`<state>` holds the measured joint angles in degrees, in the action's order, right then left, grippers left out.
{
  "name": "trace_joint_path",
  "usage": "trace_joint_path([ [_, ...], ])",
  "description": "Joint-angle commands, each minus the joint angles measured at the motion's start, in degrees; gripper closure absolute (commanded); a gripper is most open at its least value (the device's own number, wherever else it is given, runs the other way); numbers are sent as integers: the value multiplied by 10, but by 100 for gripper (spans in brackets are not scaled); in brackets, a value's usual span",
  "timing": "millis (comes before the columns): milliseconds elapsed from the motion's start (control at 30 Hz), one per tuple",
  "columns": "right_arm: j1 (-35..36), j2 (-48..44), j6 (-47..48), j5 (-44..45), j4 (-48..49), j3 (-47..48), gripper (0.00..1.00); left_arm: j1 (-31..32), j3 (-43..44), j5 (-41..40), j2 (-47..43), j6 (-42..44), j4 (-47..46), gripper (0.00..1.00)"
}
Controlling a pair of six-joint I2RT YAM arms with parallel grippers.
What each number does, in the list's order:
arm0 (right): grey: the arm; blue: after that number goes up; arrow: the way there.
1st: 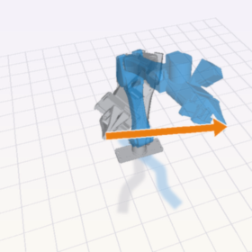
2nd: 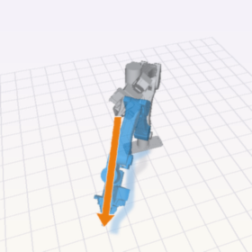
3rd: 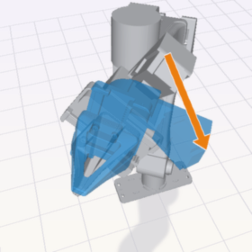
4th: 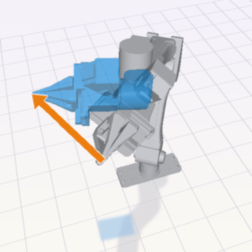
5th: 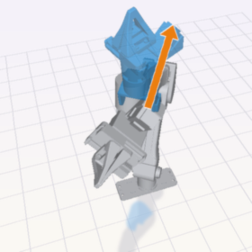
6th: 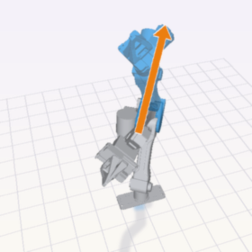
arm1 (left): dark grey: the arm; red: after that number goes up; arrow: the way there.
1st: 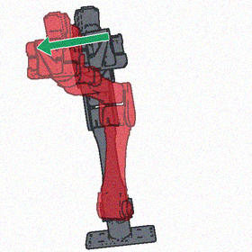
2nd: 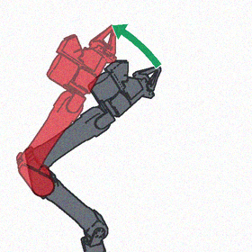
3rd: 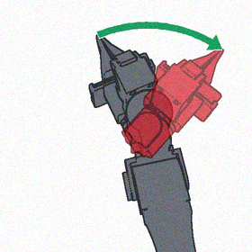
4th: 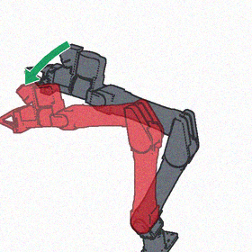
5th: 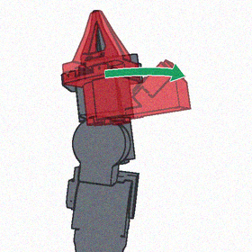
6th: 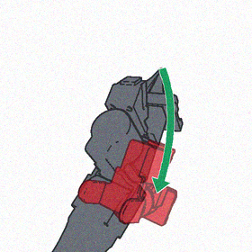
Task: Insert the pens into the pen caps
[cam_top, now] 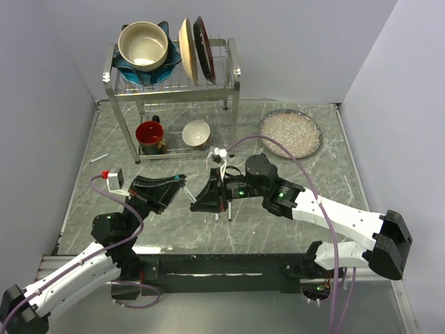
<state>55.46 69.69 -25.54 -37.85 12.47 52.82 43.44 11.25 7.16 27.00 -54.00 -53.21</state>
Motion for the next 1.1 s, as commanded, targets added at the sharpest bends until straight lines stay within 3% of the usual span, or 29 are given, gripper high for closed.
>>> trace_joint_path([
  [0, -50, 4, -36, 168, 314, 85, 100, 64, -54, 260, 27, -30, 104, 99],
  [67, -54, 5, -34, 154, 327, 85, 100, 66, -50, 268, 26, -30, 119, 99],
  [100, -55, 4, -25, 155, 316, 92, 100, 66, -32, 270, 25, -10, 176, 99],
  [233, -56, -4, 42, 166, 271, 103, 100, 67, -18, 262, 3, 13, 261, 99],
  [533, -55, -18, 109, 180, 202, 137, 100, 74, 23, 272, 31, 68, 354, 99],
  [767, -85, -39, 37, 140, 207, 129, 100, 91, 58, 250, 9, 108, 438, 99],
  [1067, -86, -7, -19, 109, 221, 159, 100, 102, 44, 250, 41, 94, 356, 99],
])
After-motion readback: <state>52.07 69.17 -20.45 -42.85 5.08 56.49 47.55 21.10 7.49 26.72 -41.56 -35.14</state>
